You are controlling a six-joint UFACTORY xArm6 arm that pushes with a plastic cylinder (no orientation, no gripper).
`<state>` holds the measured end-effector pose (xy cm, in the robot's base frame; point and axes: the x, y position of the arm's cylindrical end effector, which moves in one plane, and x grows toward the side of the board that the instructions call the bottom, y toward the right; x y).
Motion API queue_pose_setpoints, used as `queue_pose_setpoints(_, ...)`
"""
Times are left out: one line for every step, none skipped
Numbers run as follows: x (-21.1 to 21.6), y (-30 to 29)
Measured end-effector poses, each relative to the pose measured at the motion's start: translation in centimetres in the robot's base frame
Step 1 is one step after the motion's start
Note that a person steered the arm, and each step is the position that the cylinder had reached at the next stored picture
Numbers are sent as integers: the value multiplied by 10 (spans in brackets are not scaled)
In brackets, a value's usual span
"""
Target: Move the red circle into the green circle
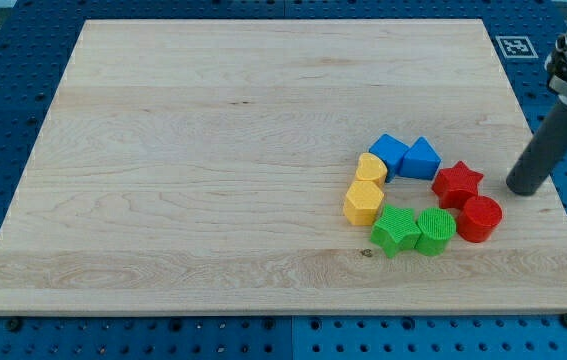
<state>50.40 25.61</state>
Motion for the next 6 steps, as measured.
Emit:
queue_pose_setpoints(4, 0)
queue_pose_setpoints(19, -11)
queue_pose_setpoints(26, -32)
queue_pose_setpoints(26, -42)
queue_pose_setpoints(28, -38)
queue_pose_setpoints(36, 7)
